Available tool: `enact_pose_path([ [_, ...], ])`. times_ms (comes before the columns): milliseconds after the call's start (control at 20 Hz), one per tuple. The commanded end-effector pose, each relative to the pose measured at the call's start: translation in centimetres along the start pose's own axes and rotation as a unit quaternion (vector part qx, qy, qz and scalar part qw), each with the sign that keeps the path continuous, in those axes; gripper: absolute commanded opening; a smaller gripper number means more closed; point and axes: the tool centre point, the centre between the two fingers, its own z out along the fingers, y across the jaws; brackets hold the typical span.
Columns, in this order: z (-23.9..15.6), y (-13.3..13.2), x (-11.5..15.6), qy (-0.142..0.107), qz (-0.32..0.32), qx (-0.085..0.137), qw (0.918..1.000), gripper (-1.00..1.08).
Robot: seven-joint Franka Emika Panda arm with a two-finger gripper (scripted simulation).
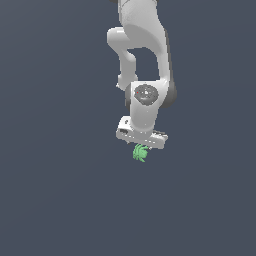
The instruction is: Pick up the object and move it to a goal position.
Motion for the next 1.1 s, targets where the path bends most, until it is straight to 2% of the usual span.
enact_pose_path([
  [0, 0.3, -0.5, 0.1, 0.004, 0.017, 0.001, 0.9999, 1.00],
  [650, 1.1, -1.1, 0.1, 0.008, 0.038, 0.003, 0.9992, 1.00],
  [1050, 4.7, -1.1, 0.0, 0.008, 0.040, 0.003, 0.9992, 1.00],
])
